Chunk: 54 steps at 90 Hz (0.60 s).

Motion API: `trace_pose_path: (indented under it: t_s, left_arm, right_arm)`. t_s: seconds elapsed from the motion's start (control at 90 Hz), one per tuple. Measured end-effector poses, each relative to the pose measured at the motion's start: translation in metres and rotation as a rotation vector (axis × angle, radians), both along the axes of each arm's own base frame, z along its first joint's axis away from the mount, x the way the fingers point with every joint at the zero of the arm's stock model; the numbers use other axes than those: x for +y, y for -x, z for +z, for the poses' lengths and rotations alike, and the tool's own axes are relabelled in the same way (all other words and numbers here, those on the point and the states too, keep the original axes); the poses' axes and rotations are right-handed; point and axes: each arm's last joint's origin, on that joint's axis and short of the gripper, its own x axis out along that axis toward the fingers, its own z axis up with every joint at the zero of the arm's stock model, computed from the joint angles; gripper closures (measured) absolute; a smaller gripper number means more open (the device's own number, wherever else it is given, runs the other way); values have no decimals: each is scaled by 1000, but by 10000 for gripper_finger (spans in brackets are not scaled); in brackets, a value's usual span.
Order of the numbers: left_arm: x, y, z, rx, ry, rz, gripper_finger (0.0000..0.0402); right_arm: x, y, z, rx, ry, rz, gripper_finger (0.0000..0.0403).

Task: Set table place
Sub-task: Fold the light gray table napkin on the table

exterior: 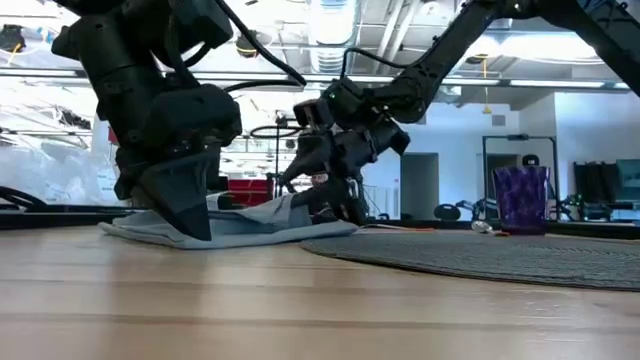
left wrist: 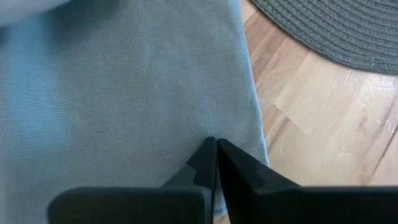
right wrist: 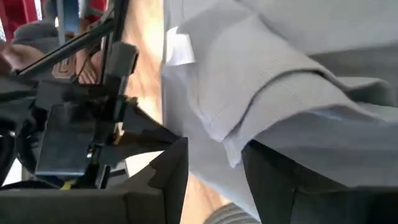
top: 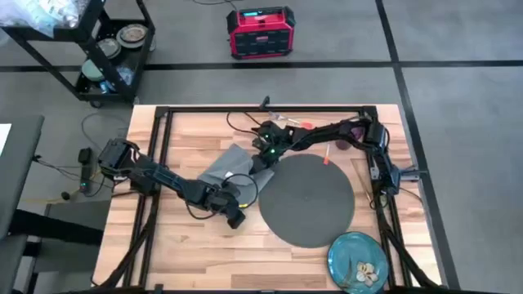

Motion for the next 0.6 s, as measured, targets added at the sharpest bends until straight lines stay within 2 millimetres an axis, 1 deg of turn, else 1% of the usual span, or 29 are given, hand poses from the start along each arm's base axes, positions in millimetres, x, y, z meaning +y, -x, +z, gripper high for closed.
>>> trace_pose_path:
  t_s: [0.533,0.6]
  left_arm:
    - [0,-1,0,-10,1,-1,401]
    - [0,-1,0,-9,0,-1,401]
  right_arm:
    - [4,-2,0,-2,4,6,266]
    - [7,-4,-7,11,-8,10,267]
